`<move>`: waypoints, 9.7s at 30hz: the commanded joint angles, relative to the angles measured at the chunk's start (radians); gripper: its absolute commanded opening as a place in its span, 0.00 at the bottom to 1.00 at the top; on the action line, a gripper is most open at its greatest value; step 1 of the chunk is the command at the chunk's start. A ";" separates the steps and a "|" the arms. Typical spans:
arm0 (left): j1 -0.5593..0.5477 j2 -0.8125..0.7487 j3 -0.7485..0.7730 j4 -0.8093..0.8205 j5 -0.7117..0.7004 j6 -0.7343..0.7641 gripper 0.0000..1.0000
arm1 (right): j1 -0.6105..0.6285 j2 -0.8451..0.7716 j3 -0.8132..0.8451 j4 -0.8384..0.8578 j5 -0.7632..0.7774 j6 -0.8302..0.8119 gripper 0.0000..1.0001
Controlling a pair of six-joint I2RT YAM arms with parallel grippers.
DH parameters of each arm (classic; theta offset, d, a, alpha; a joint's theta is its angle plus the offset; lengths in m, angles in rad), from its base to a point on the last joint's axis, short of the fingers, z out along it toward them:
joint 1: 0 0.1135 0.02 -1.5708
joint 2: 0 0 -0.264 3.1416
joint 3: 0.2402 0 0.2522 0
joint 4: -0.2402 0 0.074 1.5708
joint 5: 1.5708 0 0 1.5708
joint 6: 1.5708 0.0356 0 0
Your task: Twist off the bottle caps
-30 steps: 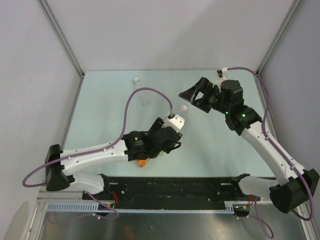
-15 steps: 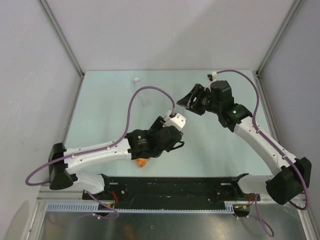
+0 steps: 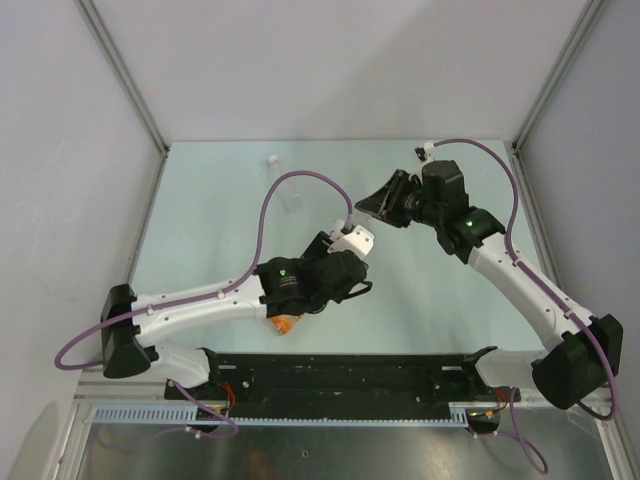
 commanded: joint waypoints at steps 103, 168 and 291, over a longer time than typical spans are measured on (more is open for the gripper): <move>-0.007 -0.043 0.079 0.013 -0.006 0.033 0.00 | 0.140 -0.169 0.083 -0.018 0.310 -0.063 0.93; -0.018 -0.348 -0.128 0.300 0.719 0.037 0.00 | -0.199 -0.264 -0.207 1.087 -0.675 0.279 0.03; 0.002 -0.253 -0.132 0.246 0.531 0.088 0.00 | -0.281 -0.255 -0.224 1.110 -0.729 0.238 0.80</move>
